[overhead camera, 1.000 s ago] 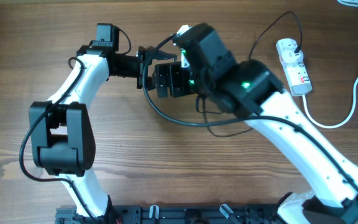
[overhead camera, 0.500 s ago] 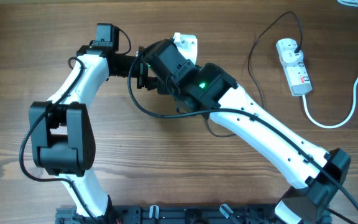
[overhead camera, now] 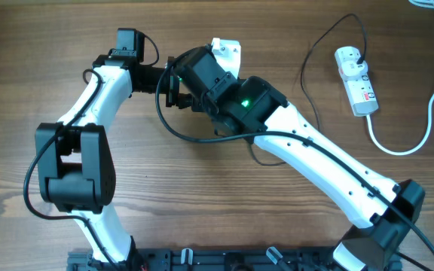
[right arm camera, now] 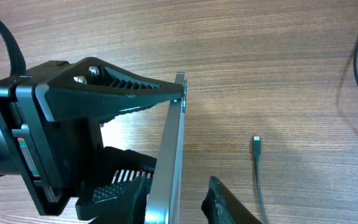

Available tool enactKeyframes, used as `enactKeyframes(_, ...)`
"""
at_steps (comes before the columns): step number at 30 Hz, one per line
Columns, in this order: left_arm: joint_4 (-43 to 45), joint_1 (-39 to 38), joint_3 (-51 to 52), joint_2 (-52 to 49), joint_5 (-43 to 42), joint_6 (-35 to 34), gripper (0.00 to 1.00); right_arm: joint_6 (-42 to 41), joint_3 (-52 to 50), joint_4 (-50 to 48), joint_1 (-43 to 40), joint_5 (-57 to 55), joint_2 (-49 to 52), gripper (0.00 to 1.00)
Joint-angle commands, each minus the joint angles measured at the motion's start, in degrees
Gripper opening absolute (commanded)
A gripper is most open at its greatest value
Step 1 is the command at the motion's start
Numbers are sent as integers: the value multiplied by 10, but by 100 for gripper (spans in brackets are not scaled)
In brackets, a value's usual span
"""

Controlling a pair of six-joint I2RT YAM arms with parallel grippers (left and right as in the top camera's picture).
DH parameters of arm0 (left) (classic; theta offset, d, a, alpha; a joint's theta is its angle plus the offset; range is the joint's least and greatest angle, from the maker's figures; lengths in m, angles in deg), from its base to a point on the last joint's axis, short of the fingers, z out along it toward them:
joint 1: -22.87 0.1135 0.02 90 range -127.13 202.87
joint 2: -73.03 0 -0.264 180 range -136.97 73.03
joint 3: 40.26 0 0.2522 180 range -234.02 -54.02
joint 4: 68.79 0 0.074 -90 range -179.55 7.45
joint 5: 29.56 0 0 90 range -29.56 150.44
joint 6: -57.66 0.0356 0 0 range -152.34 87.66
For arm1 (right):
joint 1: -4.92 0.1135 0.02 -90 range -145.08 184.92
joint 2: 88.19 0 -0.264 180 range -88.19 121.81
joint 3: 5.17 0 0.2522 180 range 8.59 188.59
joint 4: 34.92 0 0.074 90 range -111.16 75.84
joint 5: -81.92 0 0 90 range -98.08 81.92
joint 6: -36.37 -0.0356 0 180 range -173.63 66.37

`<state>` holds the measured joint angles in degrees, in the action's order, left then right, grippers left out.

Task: Plug charger to phone and switch on socket

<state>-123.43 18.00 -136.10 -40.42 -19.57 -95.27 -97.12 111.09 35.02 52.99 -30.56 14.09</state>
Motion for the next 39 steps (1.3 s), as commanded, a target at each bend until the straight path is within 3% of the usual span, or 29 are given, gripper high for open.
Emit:
enactKeyframes(1, 0, 1, -1, 17, -30, -5, 59, 16, -6, -13, 0, -14, 8, 33)
enactKeyframes(10, 0, 1, -1, 17, -31, -5, 60, 15, -6, -11, 0, -2, 19, 26)
enactKeyframes(12, 0, 1, -1, 17, -31, -5, 60, 15, -6, -13, 0, -2, 19, 17)
enactKeyframes(19, 0, 1, -1, 17, -31, -5, 60, 15, -6, -13, 0, 9, 19, 4)
enactKeyframes(25, 3, 1, -1, 17, -30, -5, 64, 2, -3, -16, 0, 9, 19, 4)
enactKeyframes(28, 24, 2, -1, 17, -30, -5, 70, -52, 0, -17, 0, -34, 14, 4)
enactKeyframes(31, 50, 2, -1, 17, -25, -6, 85, -196, 0, -11, 0, -136, 5, 4)
enactKeyframes(35, 56, 7, -1, 17, -24, -6, 84, -345, 0, -11, -1, -151, -5, 4)
enactKeyframes(39, 56, 8, -1, 17, -64, -26, 80, -513, 0, -10, -1, -69, -5, 4)
